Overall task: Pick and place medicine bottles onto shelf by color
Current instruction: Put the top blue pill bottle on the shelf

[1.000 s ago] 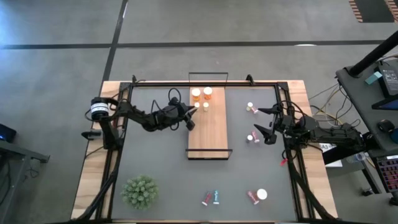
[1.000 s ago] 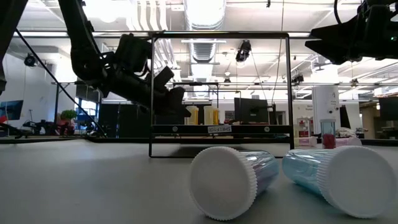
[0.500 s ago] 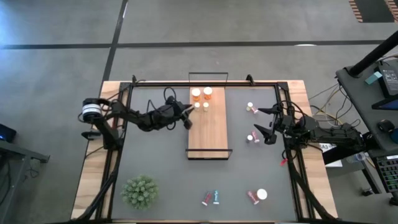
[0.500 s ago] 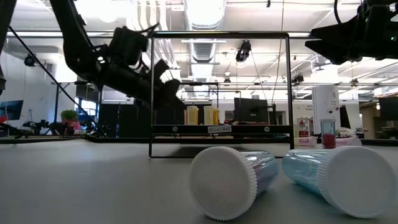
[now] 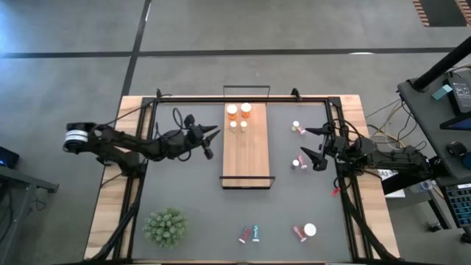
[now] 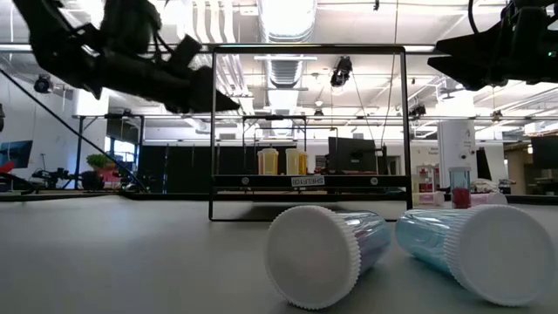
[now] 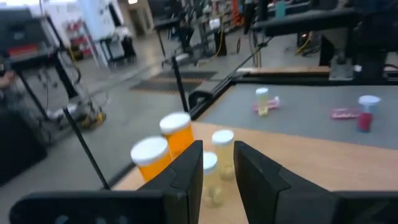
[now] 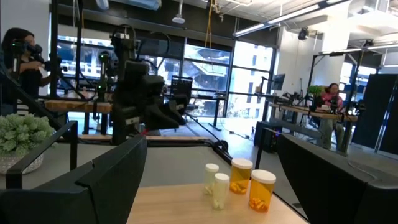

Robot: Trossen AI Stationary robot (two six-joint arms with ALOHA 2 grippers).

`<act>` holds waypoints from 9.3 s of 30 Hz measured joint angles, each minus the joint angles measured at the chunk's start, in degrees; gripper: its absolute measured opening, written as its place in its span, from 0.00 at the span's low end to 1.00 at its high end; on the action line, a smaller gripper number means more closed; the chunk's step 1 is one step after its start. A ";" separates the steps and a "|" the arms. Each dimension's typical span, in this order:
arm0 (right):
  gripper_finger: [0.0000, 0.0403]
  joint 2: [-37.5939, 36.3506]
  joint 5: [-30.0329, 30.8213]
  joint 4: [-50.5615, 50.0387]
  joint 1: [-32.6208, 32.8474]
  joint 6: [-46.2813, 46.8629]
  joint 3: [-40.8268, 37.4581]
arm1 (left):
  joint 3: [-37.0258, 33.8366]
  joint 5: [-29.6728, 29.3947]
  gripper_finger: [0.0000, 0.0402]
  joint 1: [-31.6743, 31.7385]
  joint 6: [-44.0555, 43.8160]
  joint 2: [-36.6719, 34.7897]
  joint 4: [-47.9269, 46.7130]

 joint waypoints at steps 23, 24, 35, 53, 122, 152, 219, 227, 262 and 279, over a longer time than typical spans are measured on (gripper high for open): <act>0.87 0.00 0.00 0.00 -0.01 -0.01 -0.01 | -6.35 1.18 0.18 -1.38 6.46 -11.79 0.07; 0.87 0.00 -0.02 0.01 0.00 -0.01 0.00 | -7.04 1.05 0.18 -1.39 6.52 -13.10 0.05; 0.87 0.00 0.00 0.00 -0.01 0.00 -0.01 | -17.05 1.11 0.18 -1.44 8.84 -31.02 -0.48; 0.87 0.00 -0.01 0.00 0.00 -0.01 0.00 | -19.47 2.87 0.18 -1.42 8.91 -35.42 -6.23; 0.87 14.41 5.16 -5.79 0.03 19.02 6.39 | -20.37 3.85 0.18 -1.42 33.37 -51.80 0.09; 0.87 50.02 1.34 -38.87 1.43 39.60 31.96 | -21.27 -8.01 0.18 -1.44 32.84 -58.51 -14.54; 0.87 49.16 0.74 -35.93 1.38 39.70 32.27 | -21.46 -8.01 0.18 -1.38 32.82 -72.67 -13.86; 0.87 53.10 4.62 -52.57 1.41 48.99 40.87 | -21.46 -8.00 0.18 -1.42 32.83 -70.47 -13.36; 0.87 68.62 1.62 -56.09 4.01 59.14 48.57 | -21.46 -8.00 0.18 -1.38 32.84 -61.77 -13.32; 0.87 68.99 -1.76 -61.80 4.03 80.71 48.53 | -21.46 -7.99 0.18 -1.42 32.84 -59.73 -13.32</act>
